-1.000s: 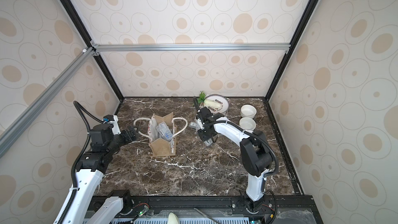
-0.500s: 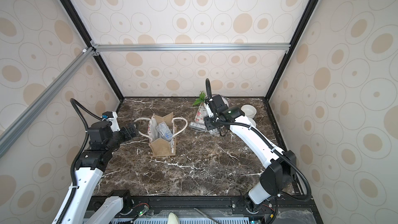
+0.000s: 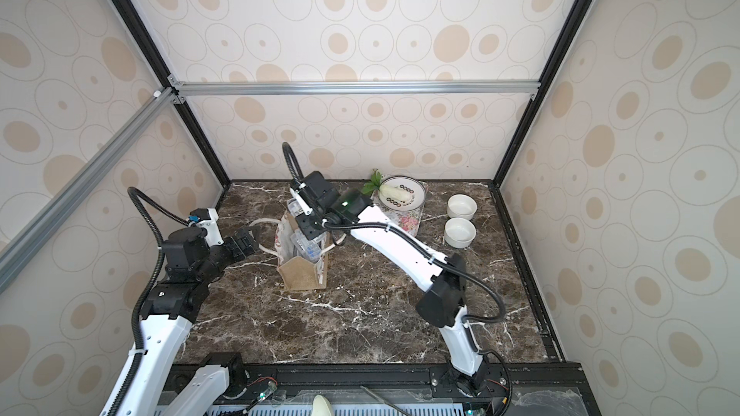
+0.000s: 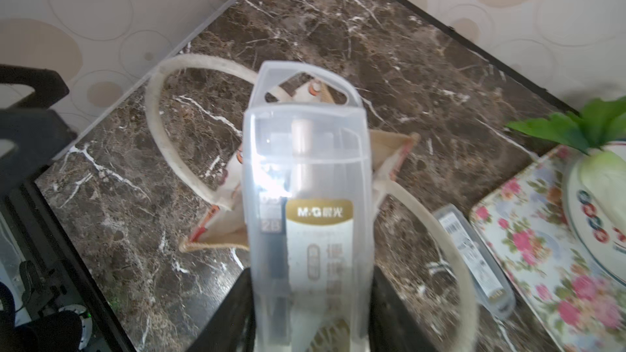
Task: Put the compass set into the canvas bag
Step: Place the compass set in the canvas bag.
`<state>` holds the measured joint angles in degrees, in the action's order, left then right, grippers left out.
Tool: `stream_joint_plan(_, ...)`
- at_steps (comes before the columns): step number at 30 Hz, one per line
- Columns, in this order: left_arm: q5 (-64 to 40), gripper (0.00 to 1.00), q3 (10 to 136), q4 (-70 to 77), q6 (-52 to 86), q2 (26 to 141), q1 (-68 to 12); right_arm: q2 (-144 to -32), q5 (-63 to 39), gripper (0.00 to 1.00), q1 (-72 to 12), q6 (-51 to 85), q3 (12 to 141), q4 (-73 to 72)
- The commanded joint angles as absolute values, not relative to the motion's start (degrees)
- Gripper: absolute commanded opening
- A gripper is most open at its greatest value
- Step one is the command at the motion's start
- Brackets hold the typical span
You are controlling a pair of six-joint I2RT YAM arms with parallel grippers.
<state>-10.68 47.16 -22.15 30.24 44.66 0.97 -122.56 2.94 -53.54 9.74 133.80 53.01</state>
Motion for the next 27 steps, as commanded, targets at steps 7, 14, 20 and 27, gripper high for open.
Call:
stream_joint_plan(7, -5.8, 0.91, 47.2, -24.8, 30.5, 41.0, 1.3, -134.1, 0.0, 0.47, -54.5, 15.3, 143.3, 55.6)
stream_joint_plan(14, -7.2, 0.91, 46.2, -24.2, 30.9, 41.2, 1.3, -136.5, 0.8, 0.47, -54.5, 17.9, 142.0, 54.5)
stream_joint_plan(20, -7.6, 0.91, 45.6, -24.2, 30.8, 41.8, 1.3, -138.4, 0.4, 0.48, -54.7, 20.8, 142.1, 55.6)
stream_joint_plan(27, -7.9, 0.91, 45.1, -23.8, 30.9, 42.2, 1.3, -138.7, 1.0, 0.52, -54.7, 22.1, 140.7, 55.4)
